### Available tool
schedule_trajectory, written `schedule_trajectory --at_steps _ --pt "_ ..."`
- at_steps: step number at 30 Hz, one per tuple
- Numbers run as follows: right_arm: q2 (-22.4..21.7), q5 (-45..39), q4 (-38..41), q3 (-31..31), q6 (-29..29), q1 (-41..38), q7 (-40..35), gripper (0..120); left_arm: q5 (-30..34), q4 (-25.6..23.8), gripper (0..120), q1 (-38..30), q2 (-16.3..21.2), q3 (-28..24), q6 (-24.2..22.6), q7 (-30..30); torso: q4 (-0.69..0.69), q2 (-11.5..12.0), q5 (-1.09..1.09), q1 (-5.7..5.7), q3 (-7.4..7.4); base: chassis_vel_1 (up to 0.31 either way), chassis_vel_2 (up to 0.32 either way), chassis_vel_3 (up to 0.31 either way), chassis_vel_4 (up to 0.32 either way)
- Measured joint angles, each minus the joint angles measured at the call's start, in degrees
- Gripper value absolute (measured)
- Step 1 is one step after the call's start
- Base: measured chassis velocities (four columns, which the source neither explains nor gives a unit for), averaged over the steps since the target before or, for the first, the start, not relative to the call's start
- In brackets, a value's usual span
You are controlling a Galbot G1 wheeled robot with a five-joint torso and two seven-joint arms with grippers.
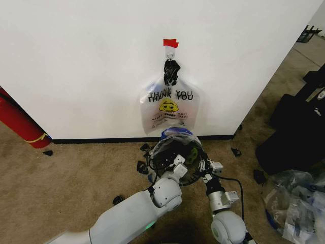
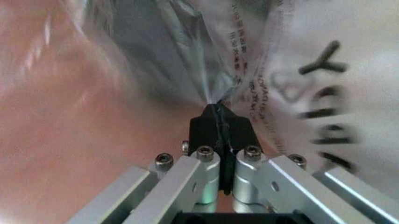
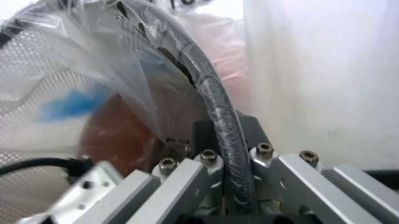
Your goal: Pick up the garbage bag from the wall and place it over the trash bin.
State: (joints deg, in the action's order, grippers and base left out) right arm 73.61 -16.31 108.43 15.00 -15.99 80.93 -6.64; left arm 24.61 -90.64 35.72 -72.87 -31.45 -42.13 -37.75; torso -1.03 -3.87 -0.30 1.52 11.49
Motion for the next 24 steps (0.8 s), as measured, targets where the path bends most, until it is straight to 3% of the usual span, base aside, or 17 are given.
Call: schedule_trajectory --at_steps 13,24 --pt "-0.1 -3.8 0.7 -0.1 -0.2 0.6 0.7 0 0.3 6.1 0 -5.2 -0.5 -0.3 3.6 1.2 0.00 0.0 0.00 0.00 0.00 0.000 0.000 0.000 0.000" --pt "0.8 -7.2 -2.0 -0.2 -1.6 -0.7 3.1 0 3.3 -0.4 0 -3.9 0.0 -1.3 10.7 4.0 0.00 0.0 0.00 0.00 0.00 0.000 0.000 0.000 0.000"
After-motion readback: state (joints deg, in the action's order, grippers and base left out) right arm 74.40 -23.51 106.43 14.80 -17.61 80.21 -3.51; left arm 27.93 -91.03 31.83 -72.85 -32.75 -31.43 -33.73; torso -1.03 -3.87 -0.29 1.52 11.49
